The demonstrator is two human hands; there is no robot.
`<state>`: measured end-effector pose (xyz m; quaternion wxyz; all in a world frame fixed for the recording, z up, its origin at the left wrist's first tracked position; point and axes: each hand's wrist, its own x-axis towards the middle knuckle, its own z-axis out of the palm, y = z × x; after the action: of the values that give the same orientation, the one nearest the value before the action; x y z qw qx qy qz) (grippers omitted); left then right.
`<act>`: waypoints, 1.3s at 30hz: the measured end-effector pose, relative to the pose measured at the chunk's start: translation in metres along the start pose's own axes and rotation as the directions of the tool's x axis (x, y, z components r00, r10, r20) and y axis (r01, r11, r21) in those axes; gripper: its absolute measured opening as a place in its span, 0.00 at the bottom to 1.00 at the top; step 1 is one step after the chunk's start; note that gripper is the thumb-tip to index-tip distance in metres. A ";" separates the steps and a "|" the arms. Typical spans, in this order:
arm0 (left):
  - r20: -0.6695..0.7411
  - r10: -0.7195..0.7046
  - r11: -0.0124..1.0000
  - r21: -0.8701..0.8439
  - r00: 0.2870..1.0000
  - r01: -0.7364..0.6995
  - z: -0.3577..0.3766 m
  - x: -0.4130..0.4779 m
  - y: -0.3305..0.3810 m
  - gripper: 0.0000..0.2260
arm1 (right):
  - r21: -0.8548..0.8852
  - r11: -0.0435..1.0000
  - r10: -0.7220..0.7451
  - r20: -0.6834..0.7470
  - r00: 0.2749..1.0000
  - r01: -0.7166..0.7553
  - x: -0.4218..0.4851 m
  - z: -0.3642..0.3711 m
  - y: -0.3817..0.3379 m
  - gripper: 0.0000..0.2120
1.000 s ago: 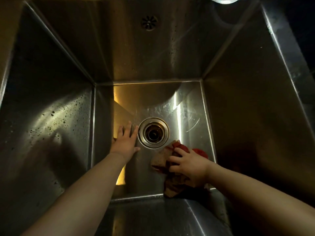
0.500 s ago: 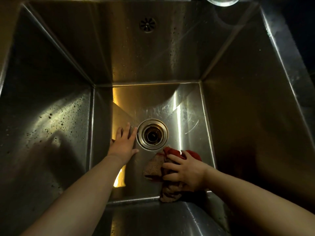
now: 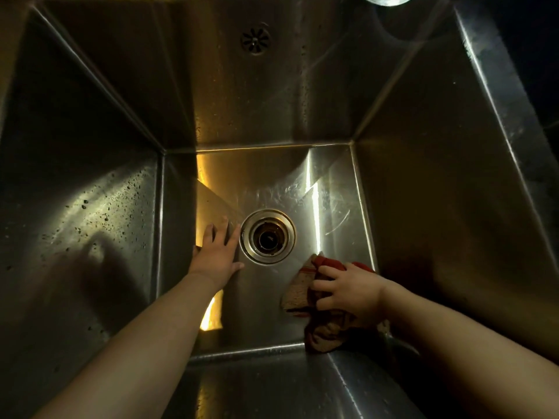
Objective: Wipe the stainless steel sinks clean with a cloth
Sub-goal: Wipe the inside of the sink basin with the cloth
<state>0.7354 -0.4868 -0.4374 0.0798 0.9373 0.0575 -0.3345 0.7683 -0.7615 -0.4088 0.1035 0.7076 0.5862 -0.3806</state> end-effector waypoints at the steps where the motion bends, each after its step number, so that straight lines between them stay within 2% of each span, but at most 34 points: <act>1: -0.004 -0.001 1.000 -0.001 1.000 0.001 0.000 0.000 0.000 0.38 | -0.010 1.000 0.003 0.008 1.000 -0.003 0.000 0.001 0.001 0.28; 4: -0.015 -0.001 1.000 -0.015 1.000 0.001 0.001 0.001 -0.001 0.38 | -0.012 0.999 0.038 -0.008 0.999 -0.038 -0.002 0.002 0.006 0.29; 8: -0.024 0.004 1.000 -0.023 1.000 -0.004 0.005 0.003 -0.001 0.39 | 0.027 0.984 0.180 -0.105 0.978 -0.179 -0.010 0.003 0.023 0.26; 12: -0.026 0.003 1.000 -0.023 1.000 -0.003 0.007 0.005 -0.004 0.39 | 0.109 0.935 0.350 -0.150 0.925 -0.337 -0.009 0.011 0.031 0.28; 17: -0.035 0.010 1.000 -0.014 0.999 -0.011 0.009 0.006 -0.005 0.39 | 0.262 0.823 0.551 -0.152 0.821 -0.504 -0.008 0.010 0.036 0.29; 22: -0.030 0.007 1.000 -0.007 1.000 -0.007 0.007 0.005 -0.004 0.39 | 0.265 0.862 0.474 -0.121 0.872 -0.432 -0.004 -0.001 0.033 0.27; 27: -0.027 0.015 1.000 -0.021 1.000 -0.016 0.004 0.003 -0.002 0.39 | 0.151 0.966 0.226 -0.094 0.969 -0.211 -0.008 -0.003 0.018 0.23; 32: -0.014 0.008 0.999 -0.032 1.000 -0.008 0.002 0.002 -0.001 0.38 | 0.048 0.994 0.104 -0.037 0.994 -0.102 -0.003 -0.005 0.005 0.25; 35: -0.015 0.008 0.999 -0.032 1.000 -0.008 0.003 0.003 -0.001 0.39 | 0.047 0.994 0.101 -0.050 0.994 -0.099 0.002 -0.004 -0.002 0.24; 39: -0.029 0.008 1.000 -0.012 1.000 -0.008 0.006 0.003 -0.003 0.39 | 0.163 0.961 0.244 -0.123 0.962 -0.223 0.011 0.004 -0.013 0.25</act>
<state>0.7338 -0.4850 -0.4444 0.0862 0.9417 0.0570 -0.3203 0.7547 -0.7516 -0.4149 0.0533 0.8029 0.4745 -0.3568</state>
